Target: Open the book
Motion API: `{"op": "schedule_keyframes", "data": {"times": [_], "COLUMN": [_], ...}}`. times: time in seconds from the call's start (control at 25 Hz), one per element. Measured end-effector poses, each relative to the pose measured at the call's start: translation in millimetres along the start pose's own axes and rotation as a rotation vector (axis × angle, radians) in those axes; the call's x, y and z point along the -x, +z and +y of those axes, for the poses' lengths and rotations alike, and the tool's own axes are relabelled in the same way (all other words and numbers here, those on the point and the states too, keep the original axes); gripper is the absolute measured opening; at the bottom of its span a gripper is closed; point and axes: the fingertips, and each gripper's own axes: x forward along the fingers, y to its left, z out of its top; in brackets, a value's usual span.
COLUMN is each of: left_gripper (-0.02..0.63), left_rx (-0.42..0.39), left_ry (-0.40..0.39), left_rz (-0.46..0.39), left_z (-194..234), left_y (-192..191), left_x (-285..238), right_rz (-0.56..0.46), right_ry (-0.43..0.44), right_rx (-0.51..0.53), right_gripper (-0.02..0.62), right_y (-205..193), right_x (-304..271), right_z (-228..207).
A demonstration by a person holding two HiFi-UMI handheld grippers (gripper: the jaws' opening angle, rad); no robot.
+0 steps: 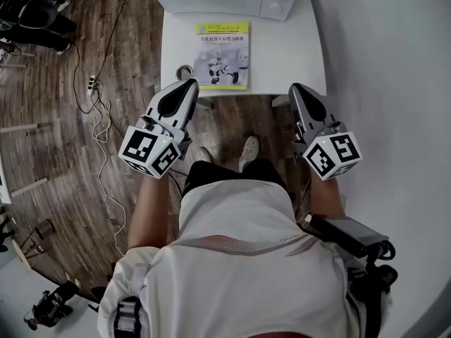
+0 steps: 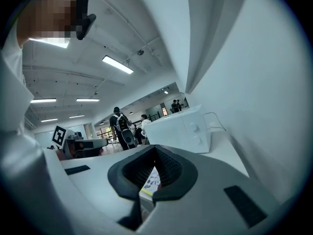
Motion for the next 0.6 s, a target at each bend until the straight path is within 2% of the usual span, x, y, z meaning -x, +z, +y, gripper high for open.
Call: {"op": "schedule_keyframes", "data": {"times": [0.16,0.36,0.6], "left_gripper": [0.011,0.011,0.011], "left_rx": [-0.047,-0.105,-0.169], "left_ry": [-0.029,-0.036,-0.065], "left_rz": [0.042,0.133,0.202], "left_z": [9,16,10], "left_y": [-19,-50,-82], "left_x": [-19,-40,-67], "right_rz": [0.030,0.064,0.104], "right_ry": [-0.043,-0.102,-0.129], "right_rx": [-0.009,-0.041,-0.066], "right_gripper": [0.002,0.003,0.002], "right_y": [-24,-51,-82], "right_x": [-4,2,6], "right_z": [-11,-22,-34]}}
